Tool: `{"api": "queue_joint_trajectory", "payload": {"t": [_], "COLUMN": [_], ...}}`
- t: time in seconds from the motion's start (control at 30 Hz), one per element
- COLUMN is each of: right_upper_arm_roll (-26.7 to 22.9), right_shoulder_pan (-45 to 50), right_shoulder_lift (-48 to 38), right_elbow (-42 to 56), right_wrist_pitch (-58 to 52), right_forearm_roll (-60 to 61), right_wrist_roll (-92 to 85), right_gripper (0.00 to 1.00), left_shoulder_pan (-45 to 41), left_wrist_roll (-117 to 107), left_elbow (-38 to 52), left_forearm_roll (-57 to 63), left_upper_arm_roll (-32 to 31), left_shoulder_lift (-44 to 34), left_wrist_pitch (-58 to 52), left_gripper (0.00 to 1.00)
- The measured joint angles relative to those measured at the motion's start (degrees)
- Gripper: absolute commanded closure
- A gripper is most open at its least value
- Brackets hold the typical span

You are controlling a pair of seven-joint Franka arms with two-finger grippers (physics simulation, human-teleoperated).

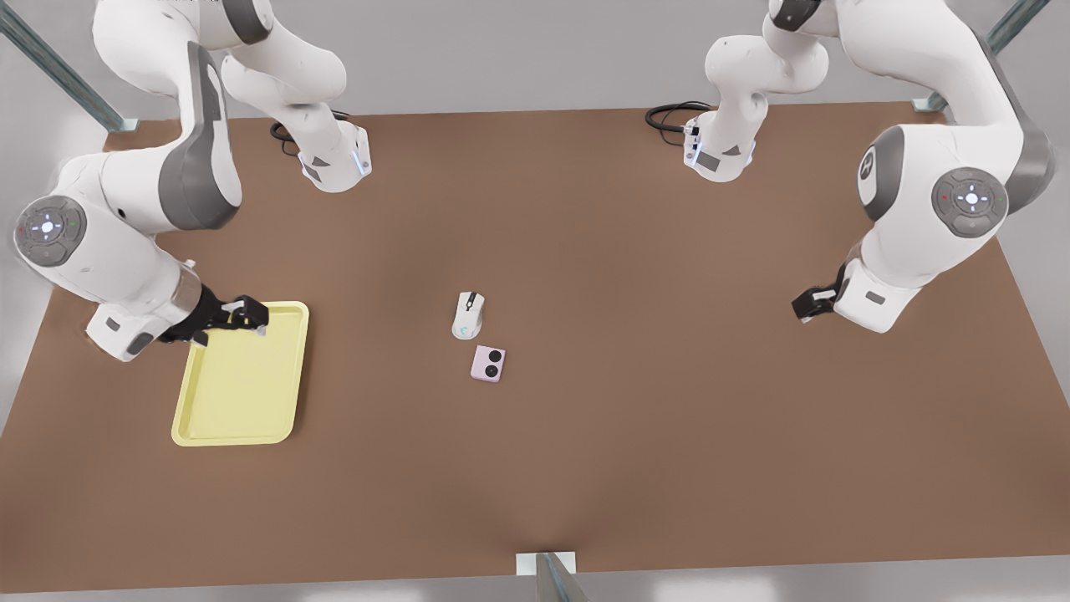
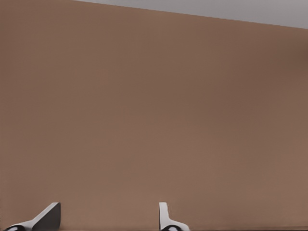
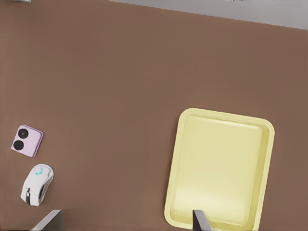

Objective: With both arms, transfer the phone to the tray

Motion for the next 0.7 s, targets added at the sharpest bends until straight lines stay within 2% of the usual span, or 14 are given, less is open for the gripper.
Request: {"api": "queue_joint_trajectory", "payload": {"t": [0.23, 0.37, 0.7], "right_upper_arm_roll": [1.63, 0.33, -0.47], "right_shoulder_pan": [14.83, 22.86, 27.1], "right_shoulder_lift": [10.98, 18.12, 29.35], "right_elbow": [-0.34, 1.1, -3.03], "right_wrist_pitch": [6.93, 13.54, 31.17], "right_forearm_roll": [-0.61, -0.88, -5.02], "right_wrist_roll": [10.98, 20.29, 42.62], "right_gripper": [0.0, 0.0, 0.0], "left_shoulder_pan": [0.23, 0.45, 0.47], "left_wrist_roll": [5.59, 7.97, 12.02], "left_elbow": [-0.42, -0.56, -0.55], "left_forearm_roll": [0.34, 0.35, 0.27], "left_upper_arm_roll": [0.52, 0.87, 1.94], "left_shoulder_lift": [0.66, 1.3, 2.72], "left_wrist_pitch": [-1.32, -1.92, -2.35], "left_gripper": [0.0, 0.0, 0.0]}}
